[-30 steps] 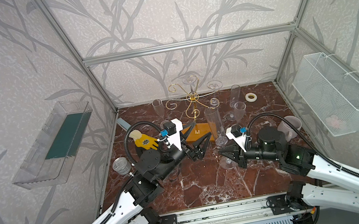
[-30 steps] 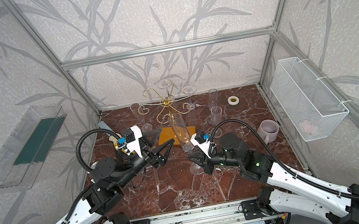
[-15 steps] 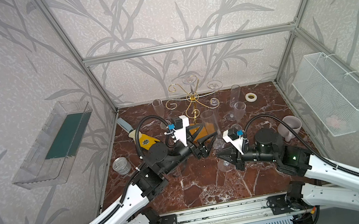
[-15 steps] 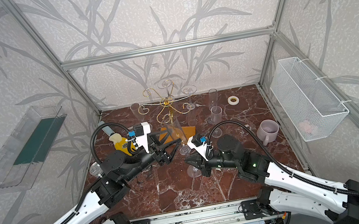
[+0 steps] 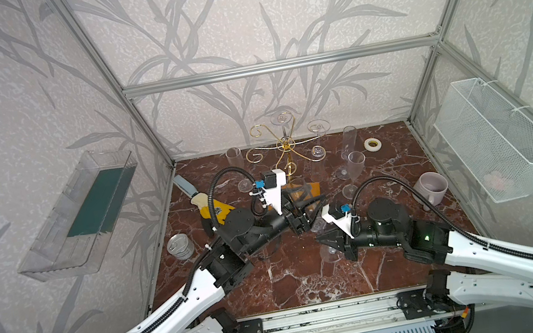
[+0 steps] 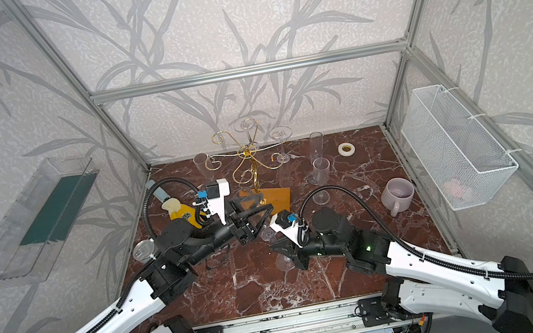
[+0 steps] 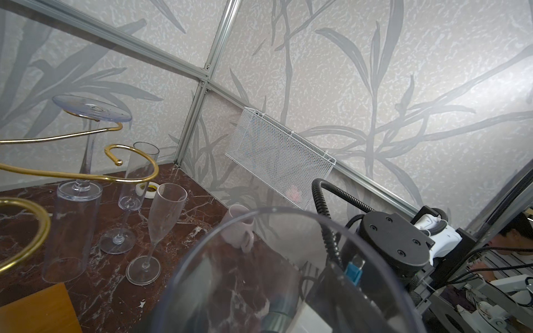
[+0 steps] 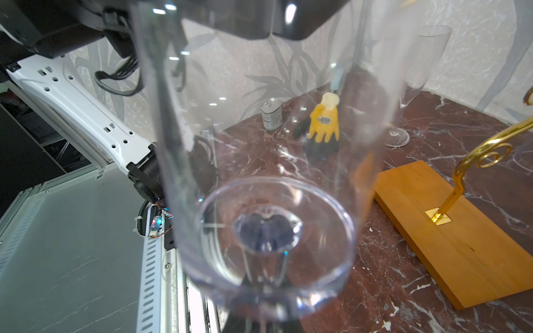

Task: Take the wine glass off the wine glass rack
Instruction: Pick up the wine glass from the wine glass rack.

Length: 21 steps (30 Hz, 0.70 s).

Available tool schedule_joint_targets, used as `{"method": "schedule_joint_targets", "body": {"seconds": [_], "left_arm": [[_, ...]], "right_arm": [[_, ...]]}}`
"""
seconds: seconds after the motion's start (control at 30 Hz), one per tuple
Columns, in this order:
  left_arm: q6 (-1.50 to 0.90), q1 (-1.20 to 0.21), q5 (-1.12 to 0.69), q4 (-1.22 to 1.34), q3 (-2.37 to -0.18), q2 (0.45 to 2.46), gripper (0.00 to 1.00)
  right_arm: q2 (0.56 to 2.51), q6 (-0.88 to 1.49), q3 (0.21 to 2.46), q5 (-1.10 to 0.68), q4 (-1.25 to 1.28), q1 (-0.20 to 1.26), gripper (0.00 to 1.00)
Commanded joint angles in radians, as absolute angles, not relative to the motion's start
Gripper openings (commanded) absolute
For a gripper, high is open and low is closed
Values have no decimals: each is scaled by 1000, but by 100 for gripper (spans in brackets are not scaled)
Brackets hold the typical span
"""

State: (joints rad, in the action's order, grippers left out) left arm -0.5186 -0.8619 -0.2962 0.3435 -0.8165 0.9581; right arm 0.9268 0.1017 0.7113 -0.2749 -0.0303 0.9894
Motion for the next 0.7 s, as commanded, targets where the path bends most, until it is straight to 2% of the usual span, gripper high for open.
{"method": "schedule_joint_targets", "body": {"seconds": [0.0, 0.2, 0.37, 0.47, 0.6, 0.63, 0.67], "left_arm": [[-552, -856, -291, 397, -812, 951, 60], [-543, -856, -294, 413, -799, 945, 46], [-532, -857, -291, 411, -793, 945, 43], [-522, -856, -286, 411, -784, 939, 43], [-499, -857, -260, 405, -767, 920, 43], [-491, -856, -252, 399, -763, 915, 43], [-483, -856, -246, 391, -761, 908, 42]], "right_arm": [[919, 74, 695, -224, 30, 999, 0], [916, 66, 689, -201, 21, 1005, 1], [923, 66, 687, -197, 23, 1009, 7], [930, 67, 693, -195, 16, 1009, 28], [928, 65, 693, -168, 3, 1009, 76], [922, 65, 690, -144, 2, 1009, 95], [914, 65, 687, -120, 2, 1009, 99]]}}
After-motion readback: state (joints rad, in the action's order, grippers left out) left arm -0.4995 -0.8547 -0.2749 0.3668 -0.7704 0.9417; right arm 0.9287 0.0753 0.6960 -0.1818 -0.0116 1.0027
